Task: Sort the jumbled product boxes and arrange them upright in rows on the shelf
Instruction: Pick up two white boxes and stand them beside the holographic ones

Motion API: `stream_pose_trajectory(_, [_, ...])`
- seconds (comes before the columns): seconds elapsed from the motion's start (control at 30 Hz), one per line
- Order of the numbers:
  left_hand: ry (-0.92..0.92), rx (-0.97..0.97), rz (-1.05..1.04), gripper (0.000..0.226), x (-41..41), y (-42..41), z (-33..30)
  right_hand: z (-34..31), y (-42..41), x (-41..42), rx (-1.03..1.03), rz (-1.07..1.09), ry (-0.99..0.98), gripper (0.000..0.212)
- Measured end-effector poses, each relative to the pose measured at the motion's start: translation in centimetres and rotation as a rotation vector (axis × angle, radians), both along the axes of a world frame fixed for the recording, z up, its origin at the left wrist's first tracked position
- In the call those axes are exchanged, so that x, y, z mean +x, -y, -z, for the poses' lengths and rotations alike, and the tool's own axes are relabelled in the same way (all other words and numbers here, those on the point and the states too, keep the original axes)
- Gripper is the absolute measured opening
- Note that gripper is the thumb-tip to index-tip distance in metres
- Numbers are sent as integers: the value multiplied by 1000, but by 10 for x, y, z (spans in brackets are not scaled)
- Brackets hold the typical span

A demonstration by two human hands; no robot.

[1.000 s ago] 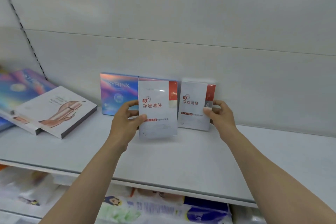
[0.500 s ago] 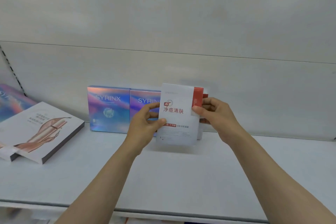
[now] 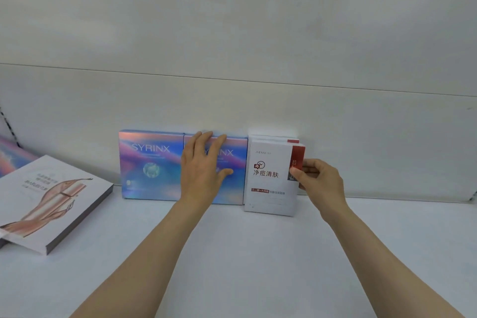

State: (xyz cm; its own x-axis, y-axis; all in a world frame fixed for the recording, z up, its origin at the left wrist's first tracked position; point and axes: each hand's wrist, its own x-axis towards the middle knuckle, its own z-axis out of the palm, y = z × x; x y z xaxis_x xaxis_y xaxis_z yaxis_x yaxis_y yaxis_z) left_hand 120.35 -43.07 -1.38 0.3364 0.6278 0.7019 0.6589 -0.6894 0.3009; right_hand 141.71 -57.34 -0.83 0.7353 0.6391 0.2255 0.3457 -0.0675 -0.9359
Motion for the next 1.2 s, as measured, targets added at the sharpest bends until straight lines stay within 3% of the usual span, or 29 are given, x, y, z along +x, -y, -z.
stream_pose_trajectory(0.13, [27,58,-2,83,1,-4,5,-1,-6,-11,-19,68,149,18])
stream_pose_trajectory(0.33, [23,83,2,84,1,-9,10,6,-17,-22,-185,51,290,61])
stream_pose_trajectory(0.57, [-22,42,-1,82,-1,-7,8,12,-21,-30,-180,130,292,52])
stream_pose_trajectory(0.73, [-99,-12,6,81,-5,1,-4,5,-20,-34,-252,101,292,56])
stream_pose_trajectory(0.9, [-88,-232,105,82,-23,24,-29,-25,8,-37,-376,77,314,84])
stream_pose_trajectory(1.0, [54,-439,204,73,-55,52,-46,-51,40,-53,-339,65,421,66])
stream_pose_trajectory(1.1, [144,-551,219,62,-97,92,-54,-73,75,-86,-309,-96,479,45])
stream_pose_trajectory(1.2, [242,-618,223,54,-145,140,-54,-81,108,-128,-269,-265,508,40])
